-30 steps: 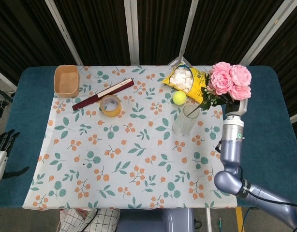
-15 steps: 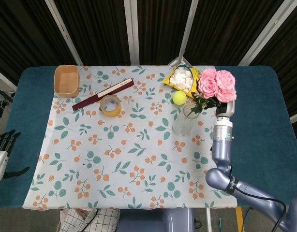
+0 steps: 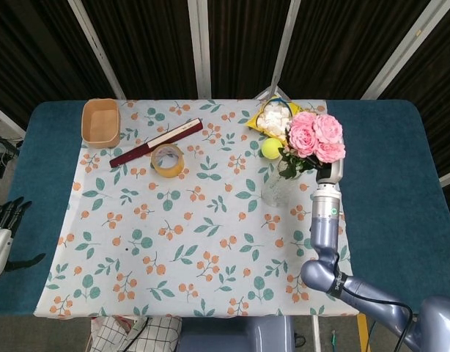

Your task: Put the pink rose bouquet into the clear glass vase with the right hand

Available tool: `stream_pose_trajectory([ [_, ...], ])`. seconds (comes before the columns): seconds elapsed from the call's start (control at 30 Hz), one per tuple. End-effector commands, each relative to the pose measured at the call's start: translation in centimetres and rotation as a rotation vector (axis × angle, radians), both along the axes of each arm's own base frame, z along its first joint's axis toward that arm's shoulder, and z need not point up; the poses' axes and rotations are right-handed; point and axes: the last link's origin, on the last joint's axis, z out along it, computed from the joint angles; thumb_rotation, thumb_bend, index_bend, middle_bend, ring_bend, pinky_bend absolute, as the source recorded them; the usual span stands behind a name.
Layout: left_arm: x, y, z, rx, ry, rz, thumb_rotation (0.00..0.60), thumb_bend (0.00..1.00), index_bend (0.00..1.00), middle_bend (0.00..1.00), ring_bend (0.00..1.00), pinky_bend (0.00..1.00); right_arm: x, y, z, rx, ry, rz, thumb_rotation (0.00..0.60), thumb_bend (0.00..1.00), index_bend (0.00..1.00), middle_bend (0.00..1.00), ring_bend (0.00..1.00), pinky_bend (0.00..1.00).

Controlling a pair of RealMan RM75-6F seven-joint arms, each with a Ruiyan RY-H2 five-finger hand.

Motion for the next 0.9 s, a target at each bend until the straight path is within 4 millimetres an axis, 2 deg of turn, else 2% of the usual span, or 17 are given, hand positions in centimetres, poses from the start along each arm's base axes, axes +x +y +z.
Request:
stream_pose_trajectory([
  [0.03,0.0,0.0,0.0,0.001,0.000,0.000,0.600,0.00,0.00,0.00,0.00,0.00,0.2,0.1,-0.1,0.003,-0.010,0.006,0.600,0.36,0.45,0.52,0.49,0.44],
  [0.27,0.0,0.0,0.0,0.000,0.000,-0.002,0.600,0.00,0.00,0.00,0.00,0.00,1.3,0.6,0.4,-0.004,0.002,0.048,0.600,0.36,0.45,0.52,0.49,0.44],
  [0.63,0.0,0.0,0.0,-0.002,-0.002,-0.006,0.600,0.00,0.00,0.00,0.00,0.00,-0.2,0.7,-1.1,0.051,0.037,0.017,0.600,0.36,0.41,0.51,0.46,0.41],
  [0.8,0.1,0.0,0.0,-0.004,-0.004,-0.008,0.600,0.00,0.00,0.00,0.00,0.00,0.0,0.9,-1.2,0.064,0.054,0.042,0.600,0.36,0.23,0.40,0.34,0.32],
  [0.9,0.1,0.0,0.0,-0.004,-0.004,-0.008,0.600,0.00,0.00,0.00,0.00,0.00,0.1,1.1,-1.3,0.062,0.062,0.054,0.600,0.36,0.11,0.29,0.24,0.22],
])
